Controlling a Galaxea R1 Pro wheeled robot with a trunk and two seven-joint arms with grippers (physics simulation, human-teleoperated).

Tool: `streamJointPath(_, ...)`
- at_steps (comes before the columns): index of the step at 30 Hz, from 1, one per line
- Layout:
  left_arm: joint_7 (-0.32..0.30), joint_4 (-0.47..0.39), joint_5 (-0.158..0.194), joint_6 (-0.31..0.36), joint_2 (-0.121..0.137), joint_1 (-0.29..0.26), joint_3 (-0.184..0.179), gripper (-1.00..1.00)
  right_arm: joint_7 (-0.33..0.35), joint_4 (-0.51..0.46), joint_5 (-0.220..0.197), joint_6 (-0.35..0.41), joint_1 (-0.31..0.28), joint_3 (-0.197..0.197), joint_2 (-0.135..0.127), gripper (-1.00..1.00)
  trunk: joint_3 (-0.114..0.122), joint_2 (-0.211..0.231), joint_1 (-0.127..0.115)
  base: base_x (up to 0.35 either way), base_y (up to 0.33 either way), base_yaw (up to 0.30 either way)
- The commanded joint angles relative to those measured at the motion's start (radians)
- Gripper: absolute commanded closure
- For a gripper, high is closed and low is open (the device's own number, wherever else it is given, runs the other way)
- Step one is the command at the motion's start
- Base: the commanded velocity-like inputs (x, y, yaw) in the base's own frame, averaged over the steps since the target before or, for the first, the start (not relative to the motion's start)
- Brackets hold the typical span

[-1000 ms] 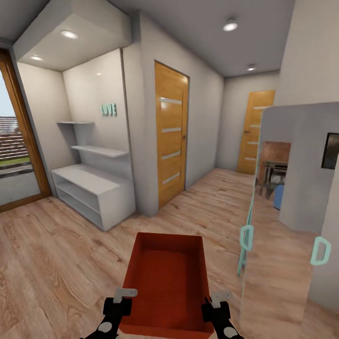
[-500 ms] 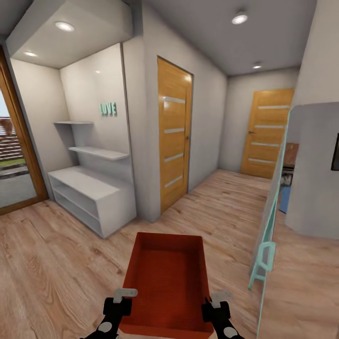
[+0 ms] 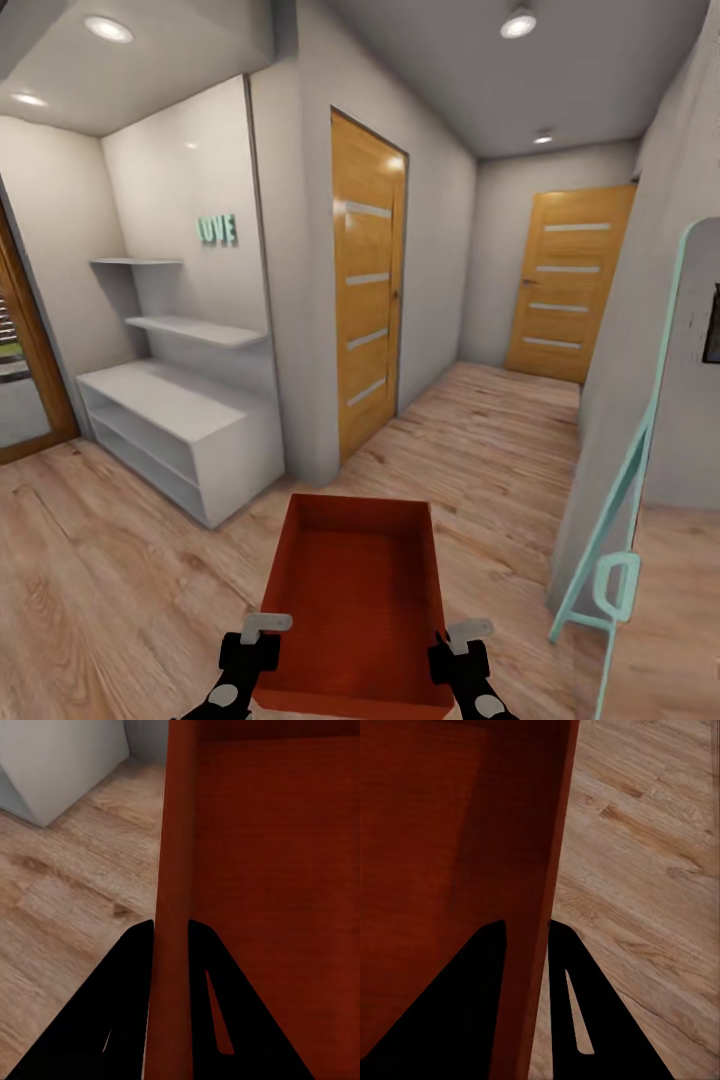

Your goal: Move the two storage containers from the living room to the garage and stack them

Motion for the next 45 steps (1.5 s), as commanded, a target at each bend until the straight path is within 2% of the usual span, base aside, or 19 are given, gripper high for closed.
streamJointPath(1, 0.006, -0.006, 0.040, 0.001, -0.001, -0.001, 0.038, 1.00, -0.011, 0.002, 0.006, 0.000, 0.000, -0.009, 0.000, 1.00, -0.001, -0.001, 0.001, 0.339, 0.193, -0.262)
streamJointPath(8, 0.006, -0.006, 0.039, 0.001, -0.001, -0.001, 0.038, 1.00, -0.012, 0.002, 0.006, 0.000, 0.000, -0.009, 0.000, 1.00, -0.001, -0.001, 0.001, 0.339, 0.160, -0.273)
streamJointPath(26, 0.006, -0.006, 0.039, 0.001, -0.001, -0.002, 0.038, 1.00, -0.011, 0.002, 0.005, 0.000, 0.000, -0.009, 0.000, 1.00, -0.001, -0.001, 0.001, 0.340, 0.039, -0.277)
streamJointPath(45, 0.006, -0.006, 0.040, 0.001, -0.001, -0.002, 0.038, 1.00, -0.012, 0.002, 0.005, -0.001, 0.000, -0.009, 0.000, 1.00, -0.001, -0.001, 0.001, 0.316, 0.229, -0.277)
